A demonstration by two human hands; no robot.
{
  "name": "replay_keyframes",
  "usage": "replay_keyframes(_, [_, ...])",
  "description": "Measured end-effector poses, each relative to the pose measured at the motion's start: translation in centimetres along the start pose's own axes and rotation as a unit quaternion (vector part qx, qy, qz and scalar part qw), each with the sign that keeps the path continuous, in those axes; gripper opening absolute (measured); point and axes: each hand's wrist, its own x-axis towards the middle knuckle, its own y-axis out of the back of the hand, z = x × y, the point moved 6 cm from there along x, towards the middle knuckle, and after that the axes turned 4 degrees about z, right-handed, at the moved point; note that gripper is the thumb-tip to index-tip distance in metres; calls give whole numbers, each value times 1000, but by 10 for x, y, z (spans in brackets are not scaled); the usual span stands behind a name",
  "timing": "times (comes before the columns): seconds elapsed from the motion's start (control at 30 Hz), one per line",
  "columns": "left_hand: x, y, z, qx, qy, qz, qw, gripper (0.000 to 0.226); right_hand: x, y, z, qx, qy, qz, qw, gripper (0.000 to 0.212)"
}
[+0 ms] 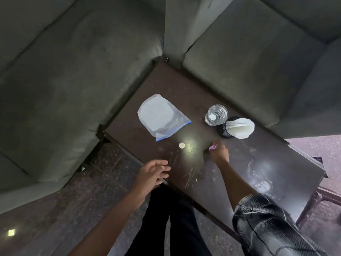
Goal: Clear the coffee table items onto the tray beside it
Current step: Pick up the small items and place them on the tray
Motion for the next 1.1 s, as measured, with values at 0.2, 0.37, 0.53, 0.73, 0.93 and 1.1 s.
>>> replay_keyframes(0.2, [13,-1,9,21,-16,-1,1000,21,-9,-6,-12,8,6,-35,999,10])
replay_keyframes(0.37, [21,-1,13,150,-90,-5,985,42,-88,-44,-74,193,73,-290,934,17])
replay_keyframes(0.53, [25,3,25,197,-155,41,967,42,-132,-50,-107,323,90,-411,848,13])
replay_keyframes(0.73, [38,20,22,149,-103,85,980,35,-74,-66,-89,244,47,-265,932,17])
replay_keyframes(0.93, [30,18,9,57,-48,9,997,15,-41,-97,-69,-210,226,-120,944,37])
replay_keyframes(1.1, [16,23,5,0,-26,-5,1000,23,-50,-77,-60,18,79,-59,995,26])
